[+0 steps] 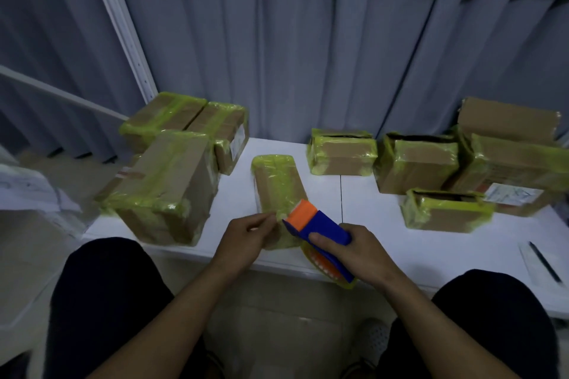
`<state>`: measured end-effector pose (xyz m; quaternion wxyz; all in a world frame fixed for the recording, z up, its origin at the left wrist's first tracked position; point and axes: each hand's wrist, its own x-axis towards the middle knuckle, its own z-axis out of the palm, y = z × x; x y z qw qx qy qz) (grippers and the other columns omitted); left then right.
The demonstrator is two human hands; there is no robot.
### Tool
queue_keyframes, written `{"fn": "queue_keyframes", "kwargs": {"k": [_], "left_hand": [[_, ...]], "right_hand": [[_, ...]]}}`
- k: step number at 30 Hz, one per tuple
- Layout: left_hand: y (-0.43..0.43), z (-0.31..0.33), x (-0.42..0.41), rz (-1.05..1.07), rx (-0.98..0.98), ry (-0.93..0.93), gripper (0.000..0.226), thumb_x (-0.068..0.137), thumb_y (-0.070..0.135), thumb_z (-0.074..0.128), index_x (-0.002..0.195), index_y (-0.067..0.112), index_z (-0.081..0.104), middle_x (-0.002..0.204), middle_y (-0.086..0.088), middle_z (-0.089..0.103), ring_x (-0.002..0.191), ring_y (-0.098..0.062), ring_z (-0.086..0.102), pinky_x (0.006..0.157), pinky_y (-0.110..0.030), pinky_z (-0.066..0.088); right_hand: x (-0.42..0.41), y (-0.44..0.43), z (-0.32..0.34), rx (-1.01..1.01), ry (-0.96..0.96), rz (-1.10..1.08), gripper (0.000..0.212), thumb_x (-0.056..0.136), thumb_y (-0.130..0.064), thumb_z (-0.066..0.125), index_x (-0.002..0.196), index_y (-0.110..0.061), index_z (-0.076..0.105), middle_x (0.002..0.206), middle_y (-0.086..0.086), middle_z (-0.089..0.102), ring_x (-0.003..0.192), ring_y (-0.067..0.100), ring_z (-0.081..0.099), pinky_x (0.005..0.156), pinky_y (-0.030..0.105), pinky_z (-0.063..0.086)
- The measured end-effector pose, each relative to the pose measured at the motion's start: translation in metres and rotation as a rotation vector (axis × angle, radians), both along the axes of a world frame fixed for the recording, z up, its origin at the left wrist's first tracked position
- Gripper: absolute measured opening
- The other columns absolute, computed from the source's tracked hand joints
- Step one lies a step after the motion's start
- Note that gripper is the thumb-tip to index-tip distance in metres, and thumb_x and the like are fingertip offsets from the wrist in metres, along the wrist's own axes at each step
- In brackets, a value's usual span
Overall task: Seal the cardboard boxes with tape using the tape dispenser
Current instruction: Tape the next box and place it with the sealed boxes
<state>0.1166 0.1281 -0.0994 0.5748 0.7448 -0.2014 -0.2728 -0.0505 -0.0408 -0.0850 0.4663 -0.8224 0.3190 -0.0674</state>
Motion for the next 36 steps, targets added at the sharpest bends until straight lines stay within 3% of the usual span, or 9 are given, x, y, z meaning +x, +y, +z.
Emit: {"fn": "queue_keyframes", "kwargs": {"k": [3,7,17,21,24,27,30,34,36], "left_hand": [[0.004,0.008,-0.011,0.018,-0.065,0.263,0.017,0.095,0.029,0.064,0.101,0.019,0.077,0.099,-0.008,0.076,0.092,-0.017,0.072,0.069,-0.021,0.054],[0.008,0.011,-0.014,0.022,-0.098,0.342,0.019,0.092,0.029,0.068,0.100,0.014,0.078,0.097,-0.009,0.076,0.091,-0.018,0.071,0.075,-0.025,0.053],[0.006,0.003,-0.016,0.074,-0.035,0.162,0.015,0.089,0.032,0.073,0.092,0.019,0.081,0.083,0.002,0.076,0.081,-0.010,0.071,0.078,-0.030,0.058],[0.007,0.000,-0.014,0.065,-0.046,0.137,0.021,0.087,0.030,0.075,0.106,0.021,0.078,0.090,0.007,0.077,0.088,-0.011,0.072,0.083,-0.031,0.058],[0.009,0.001,-0.012,0.019,-0.035,0.076,0.012,0.089,0.027,0.073,0.095,0.019,0.080,0.087,0.004,0.077,0.090,-0.016,0.073,0.083,-0.031,0.059],[0.010,0.001,-0.012,-0.013,0.018,-0.136,0.010,0.092,0.025,0.070,0.089,0.020,0.078,0.081,0.008,0.075,0.080,-0.005,0.070,0.076,-0.025,0.056],[0.011,0.003,-0.013,0.029,-0.006,-0.169,0.012,0.092,0.020,0.070,0.082,0.019,0.077,0.074,0.009,0.073,0.072,-0.002,0.067,0.072,-0.024,0.053],[0.013,-0.001,-0.008,0.066,-0.006,-0.148,0.011,0.090,0.018,0.071,0.081,0.019,0.078,0.075,0.005,0.074,0.075,-0.011,0.069,0.079,-0.039,0.058],[0.014,-0.002,-0.007,0.068,0.007,-0.132,0.010,0.090,0.019,0.071,0.082,0.019,0.078,0.076,0.004,0.074,0.077,-0.014,0.070,0.081,-0.043,0.059]], "right_hand": [[-0.001,0.008,0.001,0.017,-0.034,0.061,0.056,0.072,-0.073,0.075,0.086,-0.019,0.070,0.076,-0.003,0.073,0.067,0.010,0.070,0.061,0.022,0.052],[-0.005,0.006,-0.001,0.017,-0.067,0.106,0.071,0.060,-0.083,0.071,0.083,-0.016,0.069,0.076,0.005,0.071,0.068,0.022,0.068,0.063,0.034,0.051],[-0.008,0.003,-0.003,0.033,-0.099,0.134,0.065,0.060,-0.078,0.074,0.082,-0.018,0.069,0.075,0.006,0.068,0.067,0.023,0.067,0.062,0.033,0.050],[-0.009,0.001,-0.002,0.048,-0.098,0.144,0.074,0.058,-0.084,0.074,0.085,-0.016,0.070,0.077,0.007,0.069,0.068,0.024,0.068,0.065,0.043,0.054],[-0.010,0.000,-0.002,0.049,-0.097,0.149,0.081,0.054,-0.090,0.072,0.084,-0.015,0.070,0.077,0.009,0.068,0.068,0.025,0.067,0.066,0.047,0.054],[-0.011,0.001,-0.002,0.051,-0.097,0.148,0.073,0.059,-0.083,0.075,0.085,-0.015,0.071,0.077,0.007,0.070,0.069,0.025,0.068,0.066,0.046,0.055],[-0.009,0.003,0.000,0.076,-0.091,0.152,0.063,0.064,-0.075,0.076,0.087,-0.015,0.072,0.078,0.004,0.072,0.069,0.020,0.071,0.065,0.037,0.056],[-0.006,0.008,0.002,0.009,-0.062,0.169,0.049,0.072,-0.066,0.080,0.078,-0.019,0.069,0.069,0.001,0.067,0.059,0.013,0.064,0.056,0.021,0.046],[-0.005,0.009,0.002,-0.025,-0.050,0.179,0.044,0.074,-0.065,0.078,0.075,-0.022,0.067,0.068,0.000,0.066,0.057,0.012,0.062,0.055,0.019,0.043]]}}
